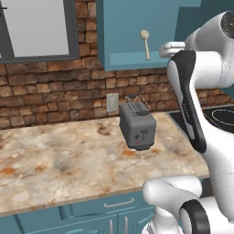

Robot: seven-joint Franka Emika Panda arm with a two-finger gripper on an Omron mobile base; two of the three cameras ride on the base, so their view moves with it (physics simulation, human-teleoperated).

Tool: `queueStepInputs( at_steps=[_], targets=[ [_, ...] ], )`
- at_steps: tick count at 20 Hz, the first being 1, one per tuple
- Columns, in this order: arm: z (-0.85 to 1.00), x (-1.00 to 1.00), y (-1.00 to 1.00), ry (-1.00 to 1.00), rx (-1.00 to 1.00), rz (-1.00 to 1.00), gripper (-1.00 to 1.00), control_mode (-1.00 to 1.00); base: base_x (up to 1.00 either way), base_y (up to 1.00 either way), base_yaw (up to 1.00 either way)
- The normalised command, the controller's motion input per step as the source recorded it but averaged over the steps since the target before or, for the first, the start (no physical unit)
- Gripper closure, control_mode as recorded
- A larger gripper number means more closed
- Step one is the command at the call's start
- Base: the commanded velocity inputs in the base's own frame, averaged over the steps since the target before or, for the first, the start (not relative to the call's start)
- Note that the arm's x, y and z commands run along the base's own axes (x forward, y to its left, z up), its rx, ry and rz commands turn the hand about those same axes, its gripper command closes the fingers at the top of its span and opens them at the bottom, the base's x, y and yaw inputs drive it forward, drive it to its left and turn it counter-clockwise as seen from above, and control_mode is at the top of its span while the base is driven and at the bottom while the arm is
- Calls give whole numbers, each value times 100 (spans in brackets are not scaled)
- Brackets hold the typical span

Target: Pick up the dish brush and bar soap from the sink, and place them back in the cabinet, and close the cabinet door.

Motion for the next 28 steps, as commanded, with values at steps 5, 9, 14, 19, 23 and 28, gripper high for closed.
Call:
queueStepInputs(
  at_steps=[5,9,14,19,23,28],
  targets=[
    [-3,-92,5,9,0,0,-100,-100,0,0,0],
    [-24,-74,14,2,0,0,-100,-100,0,0,0],
    [-30,-54,15,0,0,0,-100,-100,0,0,0],
    [-25,-39,9,0,0,0,-100,-100,0,0,0],
    [-13,-6,0,0,0,1,-100,-100,0,0,0],
    [-1,-1,0,0,0,4,-100,-100,0,0,0]
  ],
)
